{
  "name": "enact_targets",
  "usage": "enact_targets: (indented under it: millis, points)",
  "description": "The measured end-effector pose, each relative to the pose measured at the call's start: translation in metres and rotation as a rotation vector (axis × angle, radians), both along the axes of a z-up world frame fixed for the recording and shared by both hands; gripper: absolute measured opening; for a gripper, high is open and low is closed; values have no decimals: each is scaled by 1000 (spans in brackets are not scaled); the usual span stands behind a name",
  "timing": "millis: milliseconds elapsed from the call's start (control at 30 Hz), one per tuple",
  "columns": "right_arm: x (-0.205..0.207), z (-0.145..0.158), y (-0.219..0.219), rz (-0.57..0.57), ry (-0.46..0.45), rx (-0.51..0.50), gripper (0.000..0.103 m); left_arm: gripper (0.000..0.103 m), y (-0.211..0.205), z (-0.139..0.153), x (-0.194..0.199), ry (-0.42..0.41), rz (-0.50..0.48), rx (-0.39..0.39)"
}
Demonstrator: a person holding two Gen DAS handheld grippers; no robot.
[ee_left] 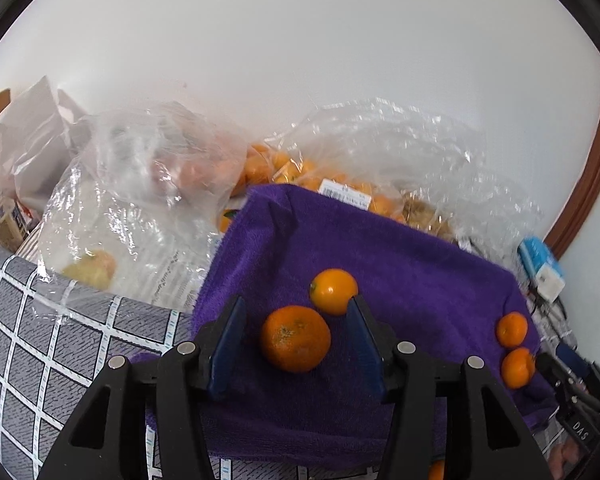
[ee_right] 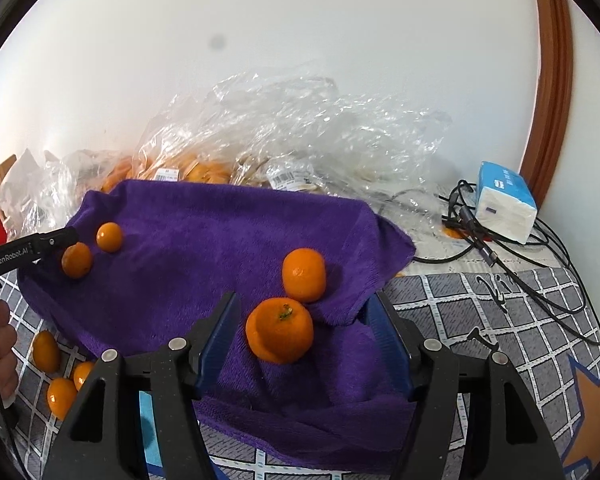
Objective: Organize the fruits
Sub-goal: 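Open the left tool to release the large orange onto the towel, then move the right tool to the star mat and grasp a yellow-brown fruit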
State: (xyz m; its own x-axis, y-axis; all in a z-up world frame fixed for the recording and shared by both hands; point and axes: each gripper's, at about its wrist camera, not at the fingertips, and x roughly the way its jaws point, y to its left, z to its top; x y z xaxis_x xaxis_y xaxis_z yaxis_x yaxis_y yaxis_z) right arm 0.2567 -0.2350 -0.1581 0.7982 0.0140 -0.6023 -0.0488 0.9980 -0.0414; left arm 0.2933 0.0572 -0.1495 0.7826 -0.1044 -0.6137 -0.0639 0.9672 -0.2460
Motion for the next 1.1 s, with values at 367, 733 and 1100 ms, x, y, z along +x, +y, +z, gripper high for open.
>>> enact_targets:
  millis: [367,733,1100]
  points:
    - [-41,49,8,-9,-92,-27,66,51,5,39,-21,-118,24,-19]
    - [-94,45,16,22,2,31,63,50,7,72,-70,-138,-71,21]
    - [-106,1,47,114,96,63,48,50,35,-2,-111,76,-51,122]
